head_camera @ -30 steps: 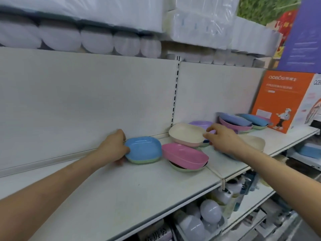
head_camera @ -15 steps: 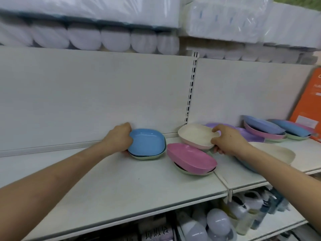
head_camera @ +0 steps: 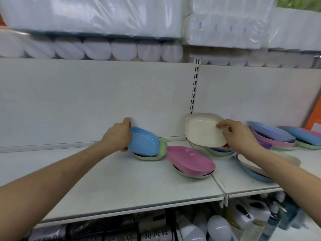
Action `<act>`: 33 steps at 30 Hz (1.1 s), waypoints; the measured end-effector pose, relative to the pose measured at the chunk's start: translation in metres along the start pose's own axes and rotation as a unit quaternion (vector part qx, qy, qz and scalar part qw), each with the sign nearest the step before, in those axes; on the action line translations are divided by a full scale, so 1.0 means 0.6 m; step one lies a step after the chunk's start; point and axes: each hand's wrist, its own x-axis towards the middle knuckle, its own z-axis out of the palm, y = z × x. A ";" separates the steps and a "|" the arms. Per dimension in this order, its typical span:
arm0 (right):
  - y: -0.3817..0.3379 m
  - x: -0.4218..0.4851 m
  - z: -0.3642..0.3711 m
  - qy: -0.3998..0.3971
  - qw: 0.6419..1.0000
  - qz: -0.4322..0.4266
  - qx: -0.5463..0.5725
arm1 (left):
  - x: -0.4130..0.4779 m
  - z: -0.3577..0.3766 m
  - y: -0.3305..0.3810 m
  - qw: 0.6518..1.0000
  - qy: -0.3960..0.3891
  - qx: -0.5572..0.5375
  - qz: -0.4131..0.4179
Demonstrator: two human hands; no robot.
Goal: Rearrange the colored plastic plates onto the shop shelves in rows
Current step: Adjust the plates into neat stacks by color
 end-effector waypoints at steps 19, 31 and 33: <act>-0.106 -0.059 0.033 -0.165 0.950 -0.114 0.238 | -0.169 -0.099 -0.073 0.930 -0.005 -0.345 -0.128; -0.265 -0.090 0.147 -0.265 0.912 -0.196 0.243 | -0.286 -0.179 -0.225 0.911 0.047 -0.382 -0.145; -0.302 -0.102 0.171 -0.279 0.907 -0.208 0.236 | -0.309 -0.199 -0.258 0.909 0.062 -0.385 -0.149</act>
